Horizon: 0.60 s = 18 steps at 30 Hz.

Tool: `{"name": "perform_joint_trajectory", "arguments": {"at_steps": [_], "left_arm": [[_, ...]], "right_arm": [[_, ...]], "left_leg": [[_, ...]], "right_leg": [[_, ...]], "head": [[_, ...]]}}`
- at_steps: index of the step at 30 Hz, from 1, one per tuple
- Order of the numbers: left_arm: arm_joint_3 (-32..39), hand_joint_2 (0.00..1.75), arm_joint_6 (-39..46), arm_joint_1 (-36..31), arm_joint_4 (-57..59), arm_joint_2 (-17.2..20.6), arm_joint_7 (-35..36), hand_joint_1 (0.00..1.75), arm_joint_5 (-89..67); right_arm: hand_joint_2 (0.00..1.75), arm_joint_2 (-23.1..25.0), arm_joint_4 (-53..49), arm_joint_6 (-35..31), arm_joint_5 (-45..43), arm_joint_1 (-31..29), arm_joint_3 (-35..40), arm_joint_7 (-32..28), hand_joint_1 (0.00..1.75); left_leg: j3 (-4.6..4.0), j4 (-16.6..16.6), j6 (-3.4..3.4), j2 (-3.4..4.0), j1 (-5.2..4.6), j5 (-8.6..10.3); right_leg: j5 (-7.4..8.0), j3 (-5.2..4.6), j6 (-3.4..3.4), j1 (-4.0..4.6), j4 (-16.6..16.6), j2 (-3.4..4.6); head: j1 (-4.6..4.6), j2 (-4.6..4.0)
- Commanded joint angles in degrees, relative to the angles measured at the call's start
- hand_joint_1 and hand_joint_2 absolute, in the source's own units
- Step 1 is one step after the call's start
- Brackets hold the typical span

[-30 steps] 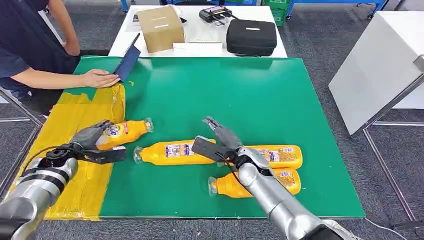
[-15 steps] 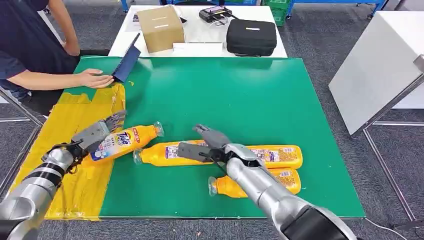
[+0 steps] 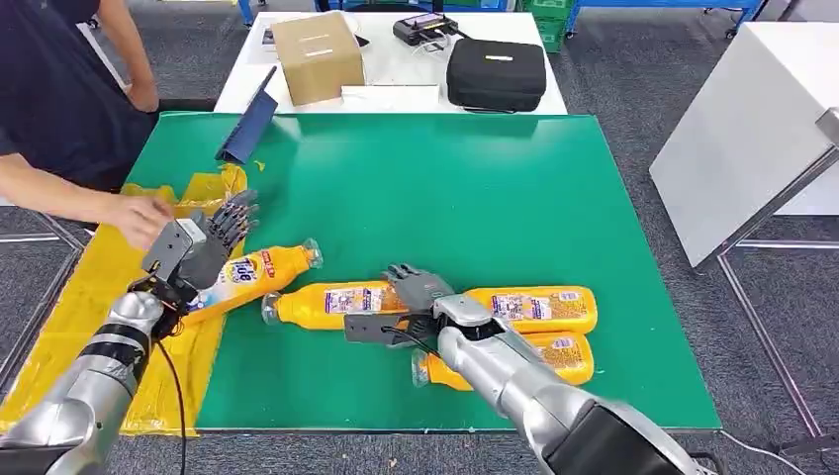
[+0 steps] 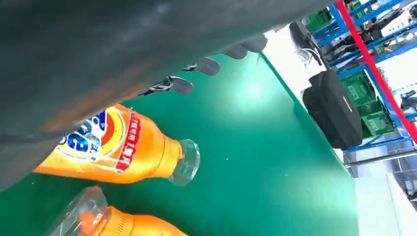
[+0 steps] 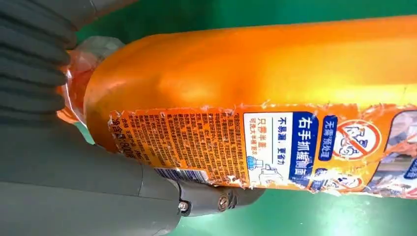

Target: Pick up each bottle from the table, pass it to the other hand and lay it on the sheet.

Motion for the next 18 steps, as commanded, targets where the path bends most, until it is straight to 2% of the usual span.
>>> {"name": "perform_joint_trajectory", "arguments": {"at_steps": [1,2,5,10,16,18], "left_arm": [[2.1,0.0,-0.4,-1.6,2.2,-3.4,0.8,0.0,2.7],[1.8,0.0,0.2,-1.5,2.1,-3.6,0.9,0.0,2.7],[2.4,0.0,0.1,-0.8,1.6,-3.5,1.6,0.0,4.4],[5.4,0.0,-1.3,1.5,-0.9,-3.0,2.4,0.0,9.1],[10.2,0.0,-4.7,5.1,-8.1,-5.4,4.5,0.0,17.3],[11.6,0.0,-4.8,6.9,-11.8,-6.2,5.7,0.0,20.3]], "right_arm": [[1.75,0.2,7.1,1.6,3.8,2.8,5.7,3.2,1.41],[1.75,0.5,7.4,0.6,4.7,3.9,6.3,3.9,1.75],[1.75,0.6,7.7,-1.9,5.0,5.3,5.4,4.7,1.75],[1.75,0.2,6.4,-7.0,4.4,4.3,1.7,3.7,1.75],[1.75,0.0,5.3,-12.6,4.0,5.4,-3.0,1.9,1.75],[1.75,0.0,4.4,-16.5,3.0,6.3,-5.6,0.1,1.75]], "left_leg": [[0.13,0.0,-0.05,-0.17,0.1,-0.02],[0.18,-0.1,-0.08,-0.22,0.15,-0.03],[0.26,-0.1,-0.05,-0.09,0.09,-0.02],[0.38,-0.1,-0.1,0.1,0.15,-0.02],[0.36,-0.1,-0.07,0.13,0.09,0.01],[0.34,0.0,-0.06,0.12,0.09,-0.01]], "right_leg": [[-0.04,0.24,-0.05,0.08,-0.1,-0.05],[-0.05,0.32,-0.08,0.13,-0.2,-0.03],[-0.05,0.36,-0.05,0.07,-0.2,-0.07],[-0.01,0.44,-0.12,0.13,-0.2,0.11],[0.0,0.34,-0.09,0.07,-0.1,0.11],[-0.02,0.34,-0.09,0.07,-0.1,0.07]], "head": [[0.0,0.0],[-0.02,0.0],[0.0,0.0],[-0.02,0.0],[-0.02,0.0],[0.0,0.0]]}}
